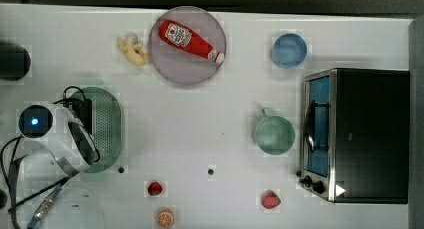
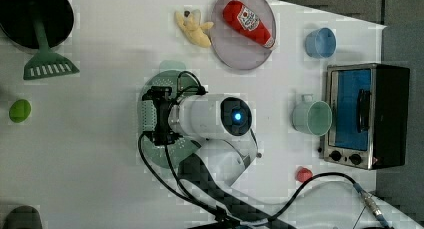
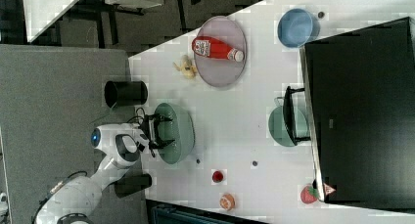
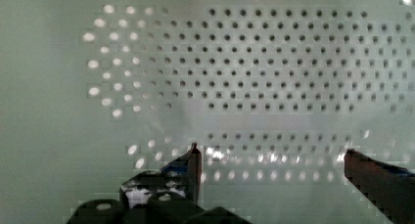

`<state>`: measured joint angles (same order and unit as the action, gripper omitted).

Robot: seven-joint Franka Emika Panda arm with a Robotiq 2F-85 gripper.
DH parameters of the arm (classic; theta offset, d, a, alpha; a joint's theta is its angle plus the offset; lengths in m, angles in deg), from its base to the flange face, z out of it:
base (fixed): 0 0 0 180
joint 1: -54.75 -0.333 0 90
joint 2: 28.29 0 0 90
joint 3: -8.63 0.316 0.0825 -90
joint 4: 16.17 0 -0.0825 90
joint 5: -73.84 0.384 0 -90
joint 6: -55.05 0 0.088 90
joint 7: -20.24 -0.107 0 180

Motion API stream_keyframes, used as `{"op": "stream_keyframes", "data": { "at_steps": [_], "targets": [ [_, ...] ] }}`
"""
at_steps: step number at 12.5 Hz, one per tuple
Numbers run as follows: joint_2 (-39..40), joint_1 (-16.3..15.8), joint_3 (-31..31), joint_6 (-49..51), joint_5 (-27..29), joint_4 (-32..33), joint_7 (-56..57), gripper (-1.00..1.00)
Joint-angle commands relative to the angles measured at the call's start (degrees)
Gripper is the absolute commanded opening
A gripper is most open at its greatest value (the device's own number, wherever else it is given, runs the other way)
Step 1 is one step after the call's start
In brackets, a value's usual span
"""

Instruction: Drag strainer right to left.

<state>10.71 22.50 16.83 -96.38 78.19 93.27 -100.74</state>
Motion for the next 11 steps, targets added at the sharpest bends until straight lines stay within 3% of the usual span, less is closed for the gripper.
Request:
{"op": "stream_keyframes", "data": {
  "at_steps": [1,4,11],
  "targets": [
    [-5.9,-1.8,-1.6,5.2,-0.8,0.7,3.4,1.00],
    [-16.6,-1.0,-7.7,16.3,-1.4,0.6,19.5,1.00],
    [-39.5,2.3,-32.8,43.9,-2.8,-3.3,62.9,1.00]
  ]
}}
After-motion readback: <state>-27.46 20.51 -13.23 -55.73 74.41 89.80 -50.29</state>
